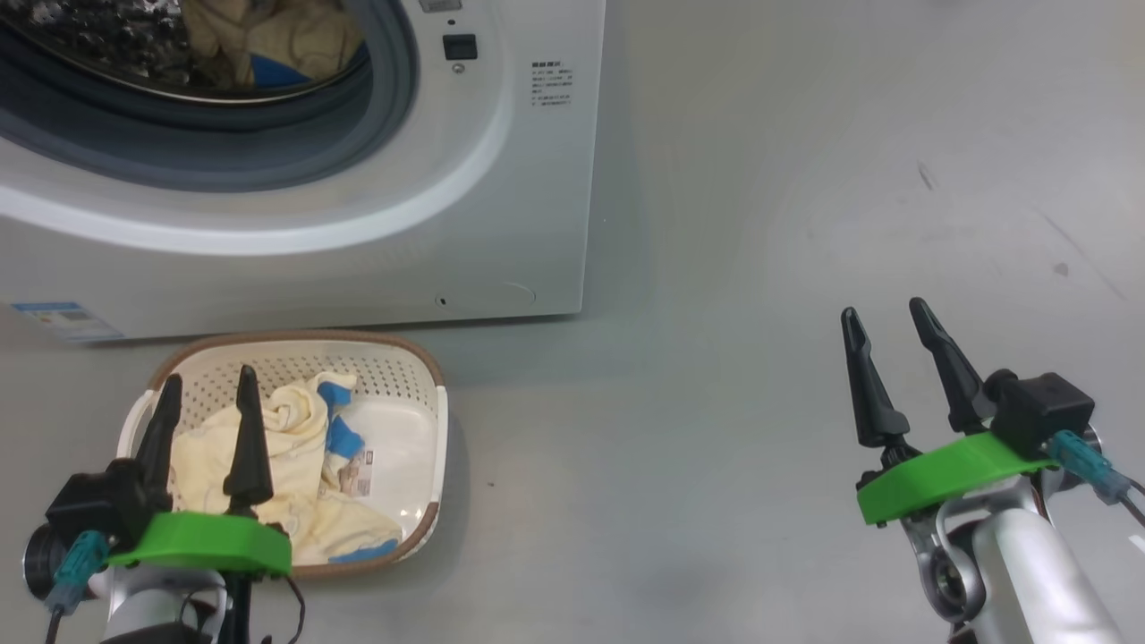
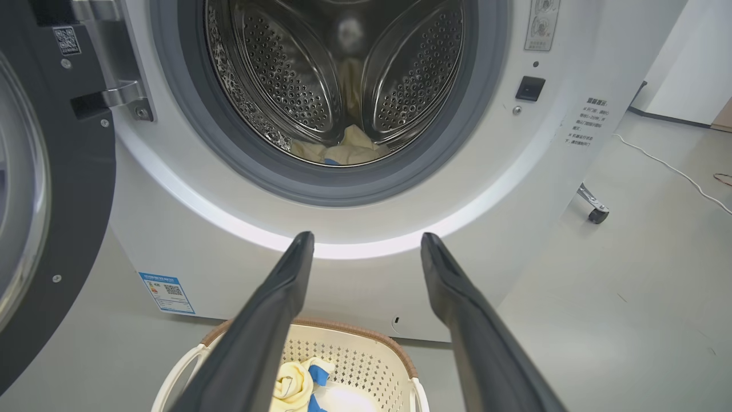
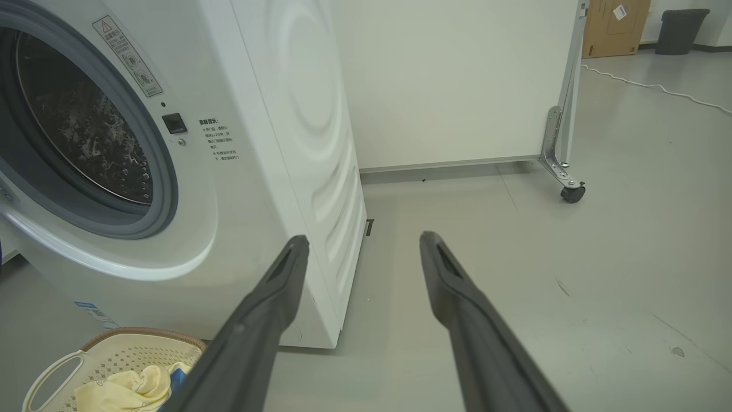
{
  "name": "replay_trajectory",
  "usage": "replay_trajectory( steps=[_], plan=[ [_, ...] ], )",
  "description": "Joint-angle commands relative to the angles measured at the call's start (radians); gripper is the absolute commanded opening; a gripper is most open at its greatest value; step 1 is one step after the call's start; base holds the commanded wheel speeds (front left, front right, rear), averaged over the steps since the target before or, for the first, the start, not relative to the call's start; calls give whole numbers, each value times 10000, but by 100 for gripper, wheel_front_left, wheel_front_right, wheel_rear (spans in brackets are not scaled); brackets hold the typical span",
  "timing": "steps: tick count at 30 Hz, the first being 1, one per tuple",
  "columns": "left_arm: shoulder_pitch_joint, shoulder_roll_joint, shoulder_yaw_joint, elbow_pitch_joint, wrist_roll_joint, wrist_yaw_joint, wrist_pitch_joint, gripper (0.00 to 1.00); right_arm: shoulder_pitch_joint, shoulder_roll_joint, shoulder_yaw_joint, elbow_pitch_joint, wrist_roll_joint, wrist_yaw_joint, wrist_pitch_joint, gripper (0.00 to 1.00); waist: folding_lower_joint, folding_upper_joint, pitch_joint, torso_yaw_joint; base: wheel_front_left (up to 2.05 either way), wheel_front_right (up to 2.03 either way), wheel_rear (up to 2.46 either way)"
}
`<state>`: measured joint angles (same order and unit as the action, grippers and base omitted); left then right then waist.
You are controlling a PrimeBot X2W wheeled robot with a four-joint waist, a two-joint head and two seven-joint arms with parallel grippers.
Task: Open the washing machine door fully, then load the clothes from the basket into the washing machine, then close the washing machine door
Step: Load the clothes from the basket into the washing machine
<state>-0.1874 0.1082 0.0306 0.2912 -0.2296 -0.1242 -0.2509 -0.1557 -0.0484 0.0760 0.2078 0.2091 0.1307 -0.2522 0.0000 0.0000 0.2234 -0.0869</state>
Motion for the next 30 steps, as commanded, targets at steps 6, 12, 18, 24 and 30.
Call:
replay_trajectory(
  steps=[6, 12, 18, 24, 30],
  plan=[
    [-958, 313, 80, 364, -421, -64, -109, 100, -608, -18, 17, -591, -230, 0, -95, 100, 0, 0, 1291, 47, 0, 0, 0],
    [-2067, 713, -247, 1353, -868, -64, -109, 100, -863, -18, -125, -868, -455, 0, -95, 100, 0, 0, 2717, -19, 0, 0, 0],
    [-3072, 1370, -519, 2630, -1097, -65, -109, 100, -1190, -18, -140, -1218, -357, 0, -95, 100, 0, 0, 4015, -310, 0, 0, 0],
    [-4575, 2166, -1504, 4867, -1441, -65, -71, 100, -1455, -18, 68, -1448, -226, 0, -95, 100, 0, 0, 5491, -690, 0, 0, 0],
    [-5993, 3033, -2535, 6574, -1875, -65, 429, 100, -1668, -18, 273, -1690, 17, 0, -95, 100, 0, 0, 6649, -1175, 0, 0, 0]
  ],
)
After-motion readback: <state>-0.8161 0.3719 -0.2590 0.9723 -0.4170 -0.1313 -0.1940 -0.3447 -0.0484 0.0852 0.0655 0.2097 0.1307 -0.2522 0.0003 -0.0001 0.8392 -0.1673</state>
